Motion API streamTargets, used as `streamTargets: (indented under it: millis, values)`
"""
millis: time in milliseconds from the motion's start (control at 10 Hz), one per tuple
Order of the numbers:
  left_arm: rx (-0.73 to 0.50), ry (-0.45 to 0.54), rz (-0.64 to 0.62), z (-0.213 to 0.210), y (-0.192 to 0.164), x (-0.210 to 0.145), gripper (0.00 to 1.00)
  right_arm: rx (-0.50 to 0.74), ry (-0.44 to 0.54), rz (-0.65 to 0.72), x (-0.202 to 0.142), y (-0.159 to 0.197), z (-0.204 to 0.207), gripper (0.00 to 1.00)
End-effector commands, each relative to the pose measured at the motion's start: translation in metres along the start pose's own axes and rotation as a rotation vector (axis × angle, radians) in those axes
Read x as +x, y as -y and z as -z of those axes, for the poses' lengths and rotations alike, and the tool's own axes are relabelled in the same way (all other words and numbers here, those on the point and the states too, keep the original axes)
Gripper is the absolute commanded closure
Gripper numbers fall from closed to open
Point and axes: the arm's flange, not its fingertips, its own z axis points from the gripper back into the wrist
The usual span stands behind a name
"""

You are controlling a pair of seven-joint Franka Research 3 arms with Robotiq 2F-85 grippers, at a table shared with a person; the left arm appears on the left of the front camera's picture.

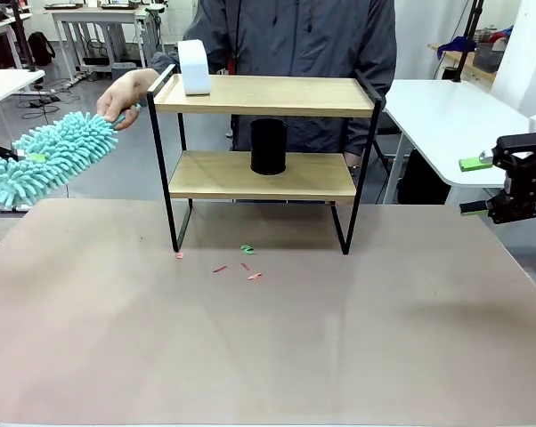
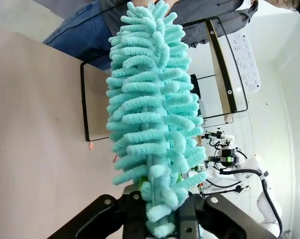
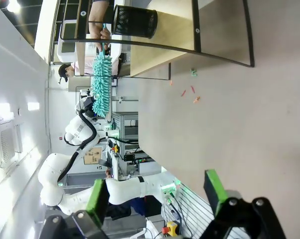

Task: Clean the shelf.
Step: Hand the Duster back to the human.

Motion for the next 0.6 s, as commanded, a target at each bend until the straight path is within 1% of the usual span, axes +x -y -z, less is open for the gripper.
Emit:
streamTargets:
  millis: [0, 200, 300, 400, 500]
  values:
    - [-0.013, 0.028, 0.019, -0.0005, 0.0018, -0.0023, 1.0, -0.005, -0.008, 0.001, -0.0016, -0.0012, -0.0036, 0.0]
    - [-0.013, 0.028, 0.019, -0.0005, 0.0018, -0.0023, 1.0, -0.005, -0.008, 0.001, -0.0016, -0.0012, -0.0036, 0.0]
    - [0.0, 0.0, 0.0, 0.0, 0.0002, 0.0001, 0.25, -0.005, -0.008, 0.001, -0.0016, -0.0012, -0.0036, 0.0]
    - [-0.005, 0.003, -0.002, 0.0034, 0.0011, 0.0004, 0.25, -0.005, -0.008, 0.001, -0.0016, -0.0012, -0.0036, 0.0]
    - [-0.009, -0.001, -0.001, 0.0083, 0.0013, -0.0012, 0.0, -0.005, -0.008, 0.001, -0.0016, -0.0012, -0.0036, 0.0]
